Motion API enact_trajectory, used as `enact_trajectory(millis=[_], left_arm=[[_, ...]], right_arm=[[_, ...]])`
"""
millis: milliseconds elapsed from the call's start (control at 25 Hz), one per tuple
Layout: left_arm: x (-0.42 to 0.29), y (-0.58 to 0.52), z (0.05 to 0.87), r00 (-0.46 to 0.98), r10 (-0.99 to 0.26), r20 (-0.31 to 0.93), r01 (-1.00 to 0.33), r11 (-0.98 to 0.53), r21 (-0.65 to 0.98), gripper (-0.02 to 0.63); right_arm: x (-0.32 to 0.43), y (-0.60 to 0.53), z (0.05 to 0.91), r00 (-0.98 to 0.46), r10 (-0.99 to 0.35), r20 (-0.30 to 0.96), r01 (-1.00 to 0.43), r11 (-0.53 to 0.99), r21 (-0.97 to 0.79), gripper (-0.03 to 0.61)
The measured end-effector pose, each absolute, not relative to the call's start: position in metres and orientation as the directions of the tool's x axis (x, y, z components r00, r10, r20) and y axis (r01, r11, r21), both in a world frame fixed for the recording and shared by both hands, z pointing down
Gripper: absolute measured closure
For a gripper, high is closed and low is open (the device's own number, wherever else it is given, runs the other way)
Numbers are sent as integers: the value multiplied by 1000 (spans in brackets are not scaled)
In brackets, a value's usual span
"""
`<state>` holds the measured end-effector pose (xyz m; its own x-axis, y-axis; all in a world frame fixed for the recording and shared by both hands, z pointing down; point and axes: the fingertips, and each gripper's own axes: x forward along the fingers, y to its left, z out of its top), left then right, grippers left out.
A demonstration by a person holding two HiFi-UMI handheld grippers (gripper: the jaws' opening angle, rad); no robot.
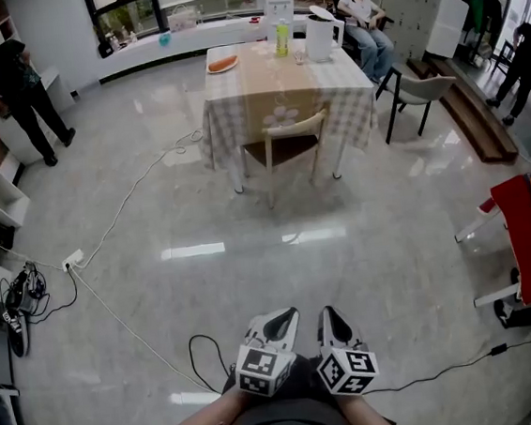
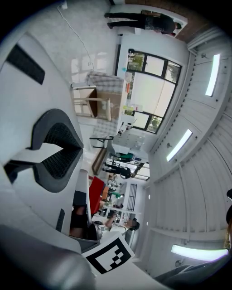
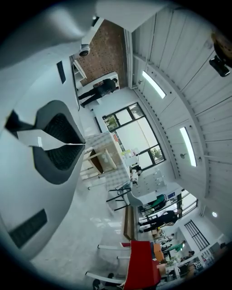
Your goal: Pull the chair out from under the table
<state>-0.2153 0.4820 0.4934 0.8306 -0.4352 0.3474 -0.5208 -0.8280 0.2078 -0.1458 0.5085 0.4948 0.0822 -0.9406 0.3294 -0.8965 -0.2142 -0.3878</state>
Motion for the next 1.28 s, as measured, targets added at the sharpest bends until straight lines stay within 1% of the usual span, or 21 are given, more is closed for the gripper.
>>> enact_trajectory(millis=[200,520,840,1080,1280], left_arm=[[-210,476,492,828,-447,338,-526,-828,193,604],[-213,437,490,801,-496,336,-573,-797,189,604],[-189,401,490,812,-473,341,-552,-812,188,604],[-176,359,485,824,-463,327,-531,-832,161,604],[-165,318,481,828,-444,342,-515,-843,153,604]], right_arm=[[-140,499,495,71,-944,322,-900,-200,-387,566],[-137,467,493,54,-946,318,-913,-175,-367,566],[-122,427,493,43,-944,327,-925,-161,-344,566],[-108,383,491,53,-941,335,-927,-171,-335,566],[-103,341,488,46,-937,346,-929,-168,-330,566]])
